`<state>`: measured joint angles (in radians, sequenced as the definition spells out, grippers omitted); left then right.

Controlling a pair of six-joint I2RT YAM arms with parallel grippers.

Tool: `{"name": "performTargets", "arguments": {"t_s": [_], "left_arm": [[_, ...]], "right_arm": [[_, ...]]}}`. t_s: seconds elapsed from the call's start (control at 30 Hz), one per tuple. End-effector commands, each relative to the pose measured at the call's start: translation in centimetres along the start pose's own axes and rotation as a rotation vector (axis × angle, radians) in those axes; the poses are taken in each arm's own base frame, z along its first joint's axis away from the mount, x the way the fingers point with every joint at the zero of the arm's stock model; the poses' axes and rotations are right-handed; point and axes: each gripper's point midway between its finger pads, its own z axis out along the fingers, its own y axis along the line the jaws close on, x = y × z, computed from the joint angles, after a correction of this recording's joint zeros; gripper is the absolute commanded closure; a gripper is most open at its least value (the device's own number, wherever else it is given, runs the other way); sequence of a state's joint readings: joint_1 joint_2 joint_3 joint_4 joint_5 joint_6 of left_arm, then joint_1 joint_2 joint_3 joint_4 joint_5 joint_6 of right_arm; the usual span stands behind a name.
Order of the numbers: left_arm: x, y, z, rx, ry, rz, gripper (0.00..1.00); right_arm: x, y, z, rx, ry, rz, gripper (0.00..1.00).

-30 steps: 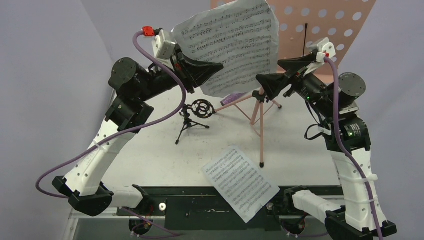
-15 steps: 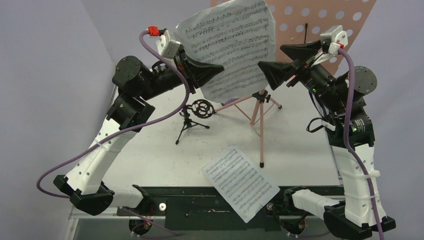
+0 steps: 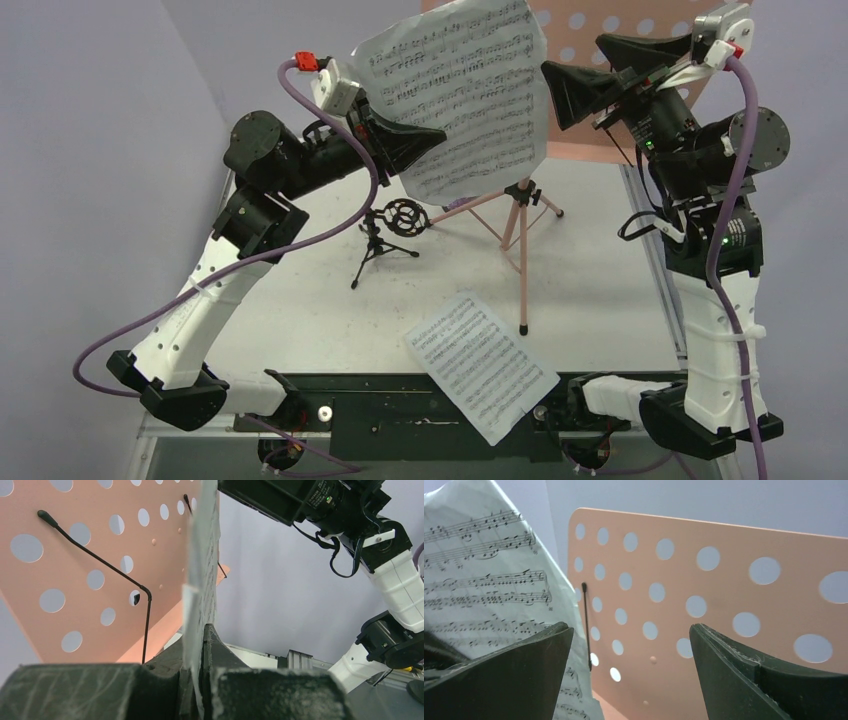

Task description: Set up the instrument practice props

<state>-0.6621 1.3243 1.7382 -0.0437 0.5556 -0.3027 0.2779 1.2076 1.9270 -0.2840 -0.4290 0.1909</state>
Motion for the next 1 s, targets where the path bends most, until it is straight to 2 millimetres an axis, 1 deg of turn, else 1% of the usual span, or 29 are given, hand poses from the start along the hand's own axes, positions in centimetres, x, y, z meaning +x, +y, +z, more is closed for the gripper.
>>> {"name": "performTargets", "arguments": {"t_s": [0.0, 0.07, 0.2, 0.37, 0.43, 0.53, 0.6, 0.67, 0.77, 0.87, 0.9, 0.93, 0.97], "left_arm": [[-2.1, -1.1, -0.7, 0.025, -0.042, 0.034, 1.00], [-2.1, -1.1, -0.8, 0.023, -0.039, 0.035, 1.00], [-2.3, -1.2, -0.9, 0.022, -0.043, 0.039, 1.00], [-2.7, -1.2, -0.8, 0.024, -0.050, 0.043, 1.00], [-2.9, -1.3, -0.5, 0.031, -0.053, 0.040, 1.00], [-3.4, -1.2, 0.0, 0.036, -0.066, 0.028, 1.00], [-3.8, -1.0, 0.5, 0.043, -0.073, 0.022, 1.00], [-4.0, -1.0, 1.1, 0.051, -0.076, 0.013, 1.00], [-4.4, -0.7, 1.9, 0.057, -0.082, 0.000, 1.00], [-4.7, -0.4, 2.6, 0.040, -0.093, 0.000, 1.00], [-4.6, -0.4, 2.8, 0.032, -0.093, 0.004, 1.00], [-4.6, -0.3, 3.1, 0.014, -0.094, 0.010, 1.00], [-4.5, -0.2, 3.4, -0.005, -0.093, 0.021, 1.00]], "right_arm": [[-1.2, -2.1, 0.4, 0.099, -0.027, -0.022, 0.10], [-1.4, -2.3, 0.2, 0.114, -0.037, -0.024, 0.10], [-1.2, -3.1, -0.5, 0.168, -0.029, -0.029, 0.10], [-1.0, -4.4, -3.1, 0.285, -0.023, -0.045, 0.09], [-0.6, -5.0, -4.2, 0.337, -0.011, -0.052, 0.05], [0.4, -5.9, -5.7, 0.403, 0.020, -0.066, 0.00], [1.3, -6.4, -6.7, 0.443, 0.049, -0.079, 0.04], [1.8, -7.3, -7.8, 0.508, 0.067, -0.095, 0.06], [2.7, -8.1, -9.0, 0.562, 0.090, -0.112, 0.09], [4.1, -8.4, -9.4, 0.576, 0.121, -0.113, 0.14], [4.5, -8.4, -9.5, 0.579, 0.127, -0.112, 0.17], [5.1, -8.6, -9.5, 0.582, 0.140, -0.112, 0.22], [5.6, -8.7, -9.5, 0.584, 0.148, -0.110, 0.26]]}}
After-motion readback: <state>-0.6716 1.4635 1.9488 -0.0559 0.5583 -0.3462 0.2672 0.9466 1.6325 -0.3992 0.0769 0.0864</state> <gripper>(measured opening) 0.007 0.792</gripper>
